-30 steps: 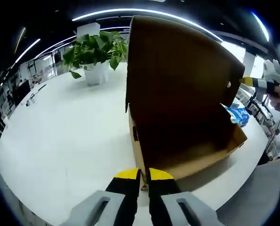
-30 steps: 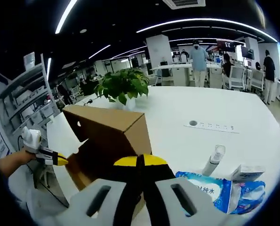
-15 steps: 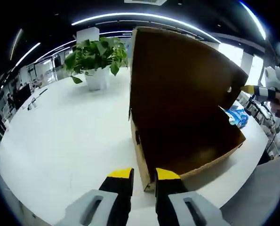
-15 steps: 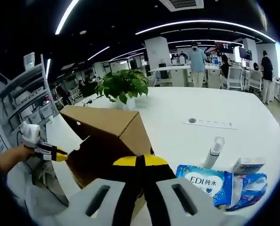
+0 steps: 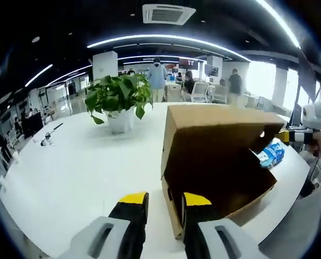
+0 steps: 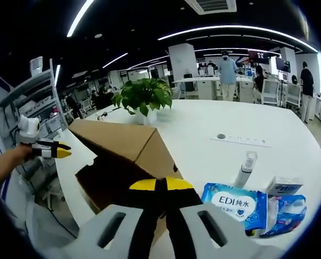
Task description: Operate the shoe box by opening the lid, removing the specified soft item, and placing it in the target area until the item is outside and the box remains undamaged.
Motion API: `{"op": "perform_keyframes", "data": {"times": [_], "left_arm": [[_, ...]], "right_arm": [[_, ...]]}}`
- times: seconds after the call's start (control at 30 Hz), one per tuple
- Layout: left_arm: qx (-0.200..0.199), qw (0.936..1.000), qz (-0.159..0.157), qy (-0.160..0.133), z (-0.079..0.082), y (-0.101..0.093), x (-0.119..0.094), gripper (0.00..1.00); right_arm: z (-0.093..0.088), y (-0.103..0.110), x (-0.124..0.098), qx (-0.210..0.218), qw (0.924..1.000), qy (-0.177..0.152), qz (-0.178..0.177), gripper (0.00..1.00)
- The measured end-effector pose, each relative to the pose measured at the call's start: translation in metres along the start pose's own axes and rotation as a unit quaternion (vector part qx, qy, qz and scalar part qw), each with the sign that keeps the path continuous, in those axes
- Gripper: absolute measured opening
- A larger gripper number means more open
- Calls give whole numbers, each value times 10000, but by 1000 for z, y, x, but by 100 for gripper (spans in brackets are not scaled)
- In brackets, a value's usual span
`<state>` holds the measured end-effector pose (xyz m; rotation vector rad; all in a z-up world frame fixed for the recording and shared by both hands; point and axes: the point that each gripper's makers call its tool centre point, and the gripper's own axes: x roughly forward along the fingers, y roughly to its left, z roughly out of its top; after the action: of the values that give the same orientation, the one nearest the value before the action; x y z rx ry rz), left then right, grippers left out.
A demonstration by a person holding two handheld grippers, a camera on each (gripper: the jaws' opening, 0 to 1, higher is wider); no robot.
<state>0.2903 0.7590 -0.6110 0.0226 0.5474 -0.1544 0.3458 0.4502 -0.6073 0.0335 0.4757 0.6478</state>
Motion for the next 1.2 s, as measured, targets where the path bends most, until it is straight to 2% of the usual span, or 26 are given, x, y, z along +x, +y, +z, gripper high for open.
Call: {"op": "perform_keyframes", "data": {"times": [0.17,0.3,0.43,0.73,1.2], "left_arm": [[198,9995,-99,-220,19,-1,0,25],[402,9985,-162,-329,31,-12,-3,26],[521,9976,-237,-380,36,-20,-4,26],[821,9950,-453,-330,30,-34,-6,27],[765,9952,-565,-220,14,-32,-5,28]], "right_arm": [[-2,2,-3,-43,10000,-32,3,2],[-6,3,-4,-93,10000,-23,7,2],[-8,4,-5,-132,9999,-8,22,2],[-12,9,-6,-385,9991,-75,130,4],[-25,23,-11,-679,9971,-124,332,13]]}}
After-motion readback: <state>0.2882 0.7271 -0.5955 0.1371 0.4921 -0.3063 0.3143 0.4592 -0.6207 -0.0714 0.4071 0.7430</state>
